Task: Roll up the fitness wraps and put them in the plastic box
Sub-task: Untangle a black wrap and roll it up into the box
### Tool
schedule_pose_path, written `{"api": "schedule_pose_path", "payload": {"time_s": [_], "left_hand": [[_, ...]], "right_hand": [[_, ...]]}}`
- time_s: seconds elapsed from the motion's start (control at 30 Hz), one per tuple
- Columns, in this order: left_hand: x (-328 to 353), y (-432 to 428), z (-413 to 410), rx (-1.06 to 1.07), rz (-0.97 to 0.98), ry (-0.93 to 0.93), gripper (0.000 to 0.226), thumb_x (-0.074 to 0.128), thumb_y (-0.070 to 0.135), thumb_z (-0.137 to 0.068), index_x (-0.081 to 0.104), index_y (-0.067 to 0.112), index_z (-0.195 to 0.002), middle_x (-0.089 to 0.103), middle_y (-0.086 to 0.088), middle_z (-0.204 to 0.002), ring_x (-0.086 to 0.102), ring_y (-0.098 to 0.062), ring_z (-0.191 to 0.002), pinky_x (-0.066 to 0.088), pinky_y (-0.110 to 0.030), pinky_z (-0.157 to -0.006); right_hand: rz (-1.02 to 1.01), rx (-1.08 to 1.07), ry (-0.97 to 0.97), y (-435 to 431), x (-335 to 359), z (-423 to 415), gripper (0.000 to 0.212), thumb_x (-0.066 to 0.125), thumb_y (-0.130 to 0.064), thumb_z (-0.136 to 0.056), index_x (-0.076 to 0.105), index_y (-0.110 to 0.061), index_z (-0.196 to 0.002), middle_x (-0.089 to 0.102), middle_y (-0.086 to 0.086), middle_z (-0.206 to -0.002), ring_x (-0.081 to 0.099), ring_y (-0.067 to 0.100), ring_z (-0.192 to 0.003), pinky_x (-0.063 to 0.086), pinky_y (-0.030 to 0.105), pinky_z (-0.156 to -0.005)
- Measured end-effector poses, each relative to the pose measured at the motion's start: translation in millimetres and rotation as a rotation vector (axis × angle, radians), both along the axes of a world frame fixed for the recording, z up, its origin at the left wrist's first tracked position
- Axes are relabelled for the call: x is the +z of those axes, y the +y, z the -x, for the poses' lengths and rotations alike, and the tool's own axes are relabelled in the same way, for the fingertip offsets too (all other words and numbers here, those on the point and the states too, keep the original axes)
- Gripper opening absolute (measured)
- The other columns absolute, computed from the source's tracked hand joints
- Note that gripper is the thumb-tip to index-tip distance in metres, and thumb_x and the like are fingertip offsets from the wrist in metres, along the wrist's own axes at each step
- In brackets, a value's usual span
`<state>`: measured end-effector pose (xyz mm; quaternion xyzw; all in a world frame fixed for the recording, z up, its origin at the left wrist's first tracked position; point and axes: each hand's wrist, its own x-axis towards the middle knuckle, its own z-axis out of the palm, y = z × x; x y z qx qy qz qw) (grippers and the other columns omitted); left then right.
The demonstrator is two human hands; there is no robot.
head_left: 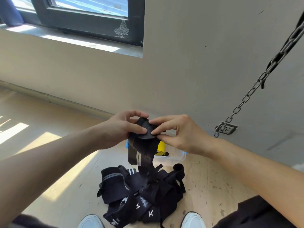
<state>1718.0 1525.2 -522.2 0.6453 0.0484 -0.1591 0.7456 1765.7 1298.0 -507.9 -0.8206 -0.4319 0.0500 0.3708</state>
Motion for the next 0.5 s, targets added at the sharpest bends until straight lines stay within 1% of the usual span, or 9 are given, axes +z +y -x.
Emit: {"api": "schedule_pose_path", "payload": {"time_s": [0.07, 0.13, 0.17, 0.23, 0.27, 0.3, 0.4, 0.47, 0.5], "left_hand": [[0.4, 0.9, 0.2, -0.002, -0.02, -0.008, 0.051, 0.073, -0.001, -0.07, 0.06, 0.011, -0.117, 0.074, -0.017, -0.103, 0.07, -0.031, -0.093, 0.058, -0.034, -0.079], [1.3, 0.0, 0.8, -0.01, -0.044, -0.028, 0.051, 0.076, -0.006, -0.071, 0.061, 0.011, -0.116, 0.073, -0.018, -0.104, 0.071, -0.031, -0.092, 0.059, -0.032, -0.074], [2.1, -1.1, 1.1, -0.009, -0.054, -0.042, 0.05, 0.077, -0.01, -0.073, 0.061, 0.011, -0.116, 0.072, -0.019, -0.104, 0.071, -0.031, -0.091, 0.059, -0.031, -0.072], [4.1, -4.3, 1.9, 0.018, -0.055, -0.069, 0.045, 0.076, -0.011, -0.079, 0.062, 0.012, -0.115, 0.072, -0.018, -0.101, 0.072, -0.031, -0.089, 0.059, -0.031, -0.07], [5.0, -5.8, 2.0, 0.042, -0.045, -0.081, 0.045, 0.078, -0.009, -0.077, 0.063, 0.012, -0.114, 0.072, -0.017, -0.099, 0.072, -0.03, -0.088, 0.059, -0.031, -0.069], [5.2, -7.0, 1.9, 0.068, -0.03, -0.091, 0.048, 0.082, -0.007, -0.073, 0.063, 0.012, -0.113, 0.073, -0.015, -0.096, 0.072, -0.029, -0.085, 0.059, -0.03, -0.069], [5.5, -9.3, 3.1, 0.118, -0.001, -0.107, 0.051, 0.081, 0.004, -0.069, 0.064, 0.015, -0.116, 0.073, -0.015, -0.094, 0.072, -0.029, -0.083, 0.058, -0.03, -0.069], [5.4, -10.4, 3.8, 0.128, -0.014, -0.13, 0.054, 0.083, 0.003, -0.072, 0.063, 0.015, -0.121, 0.074, -0.013, -0.093, 0.073, -0.027, -0.084, 0.058, -0.029, -0.071], [5.7, -10.8, 4.3, 0.136, -0.041, -0.142, 0.055, 0.084, 0.001, -0.075, 0.062, 0.015, -0.123, 0.074, -0.012, -0.092, 0.073, -0.025, -0.084, 0.057, -0.028, -0.071]], "right_hand": [[0.025, -0.017, 0.103, -0.9, 3.9, 0.4, 0.021, 0.073, 0.0, -0.084, 0.083, -0.015, -0.094, 0.072, -0.003, -0.123, 0.064, -0.001, -0.113, 0.046, 0.013, -0.099], [-0.001, -0.076, 0.22, -1.0, 6.6, -2.0, 0.018, 0.074, -0.005, -0.085, 0.081, -0.017, -0.096, 0.074, -0.008, -0.116, 0.066, -0.001, -0.107, 0.051, 0.019, -0.095], [-0.017, -0.119, 0.25, -0.1, 5.9, -4.4, 0.019, 0.077, -0.012, -0.085, 0.079, -0.02, -0.103, 0.073, -0.011, -0.112, 0.067, 0.0, -0.105, 0.053, 0.024, -0.094], [0.004, -0.204, 0.296, 1.1, 1.0, -7.9, 0.04, 0.083, -0.029, -0.083, 0.068, -0.027, -0.12, 0.068, -0.013, -0.114, 0.065, 0.003, -0.105, 0.054, 0.029, -0.093], [0.03, -0.224, 0.333, 1.7, -1.7, -8.7, 0.046, 0.082, -0.035, -0.082, 0.064, -0.029, -0.124, 0.066, -0.013, -0.117, 0.063, 0.005, -0.107, 0.054, 0.029, -0.092], [0.04, -0.224, 0.387, 2.3, -3.5, -9.3, 0.045, 0.081, -0.037, -0.084, 0.064, -0.028, -0.125, 0.066, -0.011, -0.117, 0.064, 0.007, -0.106, 0.054, 0.027, -0.091], [-0.037, -0.157, 0.57, 2.6, -5.8, -10.7, 0.027, 0.075, -0.023, -0.09, 0.071, -0.016, -0.116, 0.075, 0.005, -0.108, 0.07, 0.019, -0.103, 0.057, 0.03, -0.092], [-0.113, -0.127, 0.636, 3.0, -5.8, -10.6, 0.024, 0.073, -0.013, -0.092, 0.071, -0.009, -0.115, 0.076, 0.011, -0.107, 0.072, 0.023, -0.104, 0.058, 0.032, -0.094], [-0.144, -0.125, 0.66, 3.9, -5.5, -10.1, 0.024, 0.072, -0.009, -0.092, 0.071, -0.007, -0.115, 0.077, 0.012, -0.107, 0.073, 0.024, -0.103, 0.058, 0.032, -0.092]]}}
